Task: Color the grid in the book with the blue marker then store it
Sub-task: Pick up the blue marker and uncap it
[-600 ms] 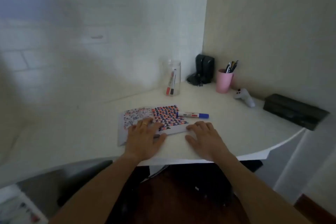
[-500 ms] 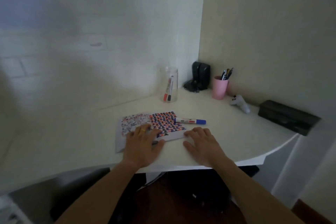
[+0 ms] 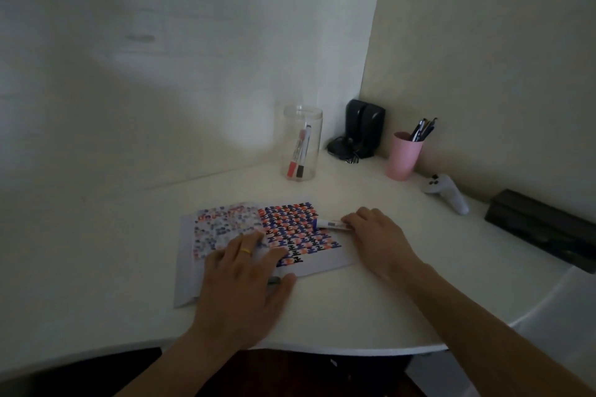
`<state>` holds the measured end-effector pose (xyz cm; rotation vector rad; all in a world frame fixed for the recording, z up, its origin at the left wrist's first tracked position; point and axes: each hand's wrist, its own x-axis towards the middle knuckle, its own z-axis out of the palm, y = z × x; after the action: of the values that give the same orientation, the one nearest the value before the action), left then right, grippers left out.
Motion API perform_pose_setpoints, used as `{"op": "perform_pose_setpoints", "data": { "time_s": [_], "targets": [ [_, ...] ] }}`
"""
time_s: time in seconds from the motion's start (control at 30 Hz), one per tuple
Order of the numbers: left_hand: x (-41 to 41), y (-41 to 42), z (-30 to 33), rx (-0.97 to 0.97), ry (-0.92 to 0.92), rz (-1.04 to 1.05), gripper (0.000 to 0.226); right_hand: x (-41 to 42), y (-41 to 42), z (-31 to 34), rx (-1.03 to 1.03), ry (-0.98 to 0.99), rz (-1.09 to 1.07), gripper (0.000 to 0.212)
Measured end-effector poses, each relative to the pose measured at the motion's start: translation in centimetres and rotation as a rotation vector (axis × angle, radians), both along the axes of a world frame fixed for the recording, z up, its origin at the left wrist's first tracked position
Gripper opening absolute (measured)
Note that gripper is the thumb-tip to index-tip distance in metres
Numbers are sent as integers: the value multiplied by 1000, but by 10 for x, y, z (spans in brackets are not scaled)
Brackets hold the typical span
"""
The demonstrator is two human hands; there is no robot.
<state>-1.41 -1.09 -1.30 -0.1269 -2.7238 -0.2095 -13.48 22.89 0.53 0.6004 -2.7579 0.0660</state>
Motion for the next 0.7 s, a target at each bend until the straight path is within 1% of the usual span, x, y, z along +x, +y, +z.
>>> {"op": "perform_pose_setpoints", "data": {
  "time_s": [0.07, 0.1, 0.13, 0.17, 0.2, 0.23, 0.27, 0.3, 0.37, 0.43, 0.5, 0.63, 0.7],
  "targets": [
    [-2, 0, 0, 5, -19, 2, 49, -8, -5, 2, -46, 108, 28, 30],
    [-3, 0, 1, 10, -34, 8, 48, -11, -10, 4, -132, 156, 32, 26],
    [-4, 0, 1, 15, -46, 11, 48, -12, -17, 9, -273, 169, 31, 24],
    [-5, 0, 2, 19, -57, 11, 48, -13, -26, 15, -462, 127, 27, 23],
    [-6, -1, 3, 15, -69, 5, 49, -13, -35, 20, -664, 23, 20, 25],
    [-7, -2, 6, 7, -76, -6, 51, -14, -44, 24, -840, -123, 26, 28],
    [-9, -3, 10, -3, -86, -16, 53, -14, -52, 26, -987, -264, 48, 32],
    [-12, -6, 14, -11, -108, -24, 56, -16, -57, 25, -1113, -376, 66, 34],
    [-22, -11, 25, -2, -149, -37, 61, -20, -62, 18, -1321, -516, 78, 34],
    [-39, -16, 35, 28, -147, -53, 62, -24, -60, 6, -1415, -586, 83, 28],
    [-61, -23, 41, 28, -98, -75, 57, -27, -58, -4, -1418, -597, 79, 24],
    [-107, -31, 41, -5, 40, -151, 36, -26, -59, -9, -1382, -532, 86, 27],
    [-119, -31, 35, -11, 65, -211, 29, -24, -61, -6, -1383, -509, 92, 25]
  ]
}}
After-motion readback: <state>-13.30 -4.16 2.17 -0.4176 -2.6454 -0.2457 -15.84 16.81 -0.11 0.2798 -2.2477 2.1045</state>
